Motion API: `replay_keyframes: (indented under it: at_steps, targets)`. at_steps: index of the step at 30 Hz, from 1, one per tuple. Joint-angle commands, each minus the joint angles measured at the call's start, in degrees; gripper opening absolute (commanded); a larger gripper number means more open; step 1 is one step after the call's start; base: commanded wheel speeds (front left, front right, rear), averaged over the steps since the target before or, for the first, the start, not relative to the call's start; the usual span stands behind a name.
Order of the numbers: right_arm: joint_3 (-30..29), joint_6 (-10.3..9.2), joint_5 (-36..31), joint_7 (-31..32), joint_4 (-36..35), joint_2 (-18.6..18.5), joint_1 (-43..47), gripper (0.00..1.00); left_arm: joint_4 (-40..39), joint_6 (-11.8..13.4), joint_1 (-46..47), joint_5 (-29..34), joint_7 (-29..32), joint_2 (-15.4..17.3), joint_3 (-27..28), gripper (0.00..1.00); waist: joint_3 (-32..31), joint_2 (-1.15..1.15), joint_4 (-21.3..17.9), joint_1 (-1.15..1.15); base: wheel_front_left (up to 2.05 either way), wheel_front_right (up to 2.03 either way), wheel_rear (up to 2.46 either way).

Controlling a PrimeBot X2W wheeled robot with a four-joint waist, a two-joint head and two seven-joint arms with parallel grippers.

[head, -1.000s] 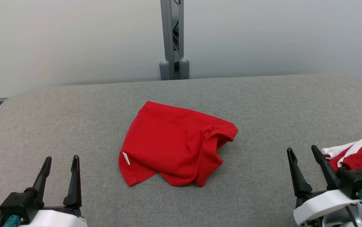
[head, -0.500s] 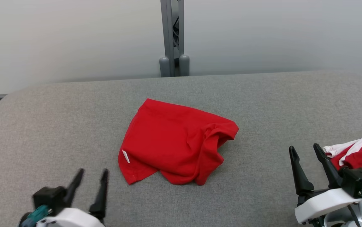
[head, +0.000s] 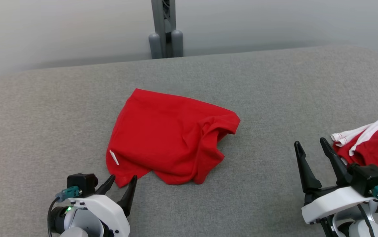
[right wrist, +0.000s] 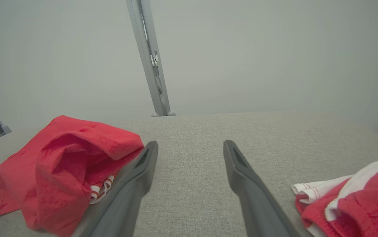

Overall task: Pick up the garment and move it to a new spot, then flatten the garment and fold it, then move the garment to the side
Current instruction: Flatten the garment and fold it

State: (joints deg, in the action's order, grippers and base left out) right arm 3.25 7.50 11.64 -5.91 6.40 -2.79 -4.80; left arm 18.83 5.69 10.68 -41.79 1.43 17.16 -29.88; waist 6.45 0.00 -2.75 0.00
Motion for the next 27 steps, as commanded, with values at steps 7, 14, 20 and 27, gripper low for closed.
replay_keyframes:
  at_steps: [7,14,20,27]
  targets:
    - [-0.13,-0.02,0.5,-1.11,0.52,-0.29,-1.43,1.0,10.07,-2.11,4.63,-1.73,0.14,-1.11,0.71,0.69,2.62,0.0,-1.96,0.0,0.0,0.0,0.0]
    - [-0.55,-0.02,0.75,-1.63,0.9,-0.29,-1.99,1.0,15.23,-2.7,7.72,-0.48,-2.5,-0.67,0.84,0.0,3.0,0.0,-1.9,0.0,0.0,0.0,0.0]
    - [-1.48,-0.02,0.94,-1.89,1.0,-0.29,-1.97,1.0,8.32,0.39,10.7,3.24,-9.16,2.98,2.94,0.0,2.96,0.0,-0.64,0.0,0.0,0.0,0.0]
    - [-1.71,-0.02,1.65,-2.49,1.67,-0.3,-1.87,1.0,-9.54,6.88,9.36,6.98,-8.97,10.07,6.03,0.0,2.97,0.0,0.86,0.0,0.0,0.0,0.0]
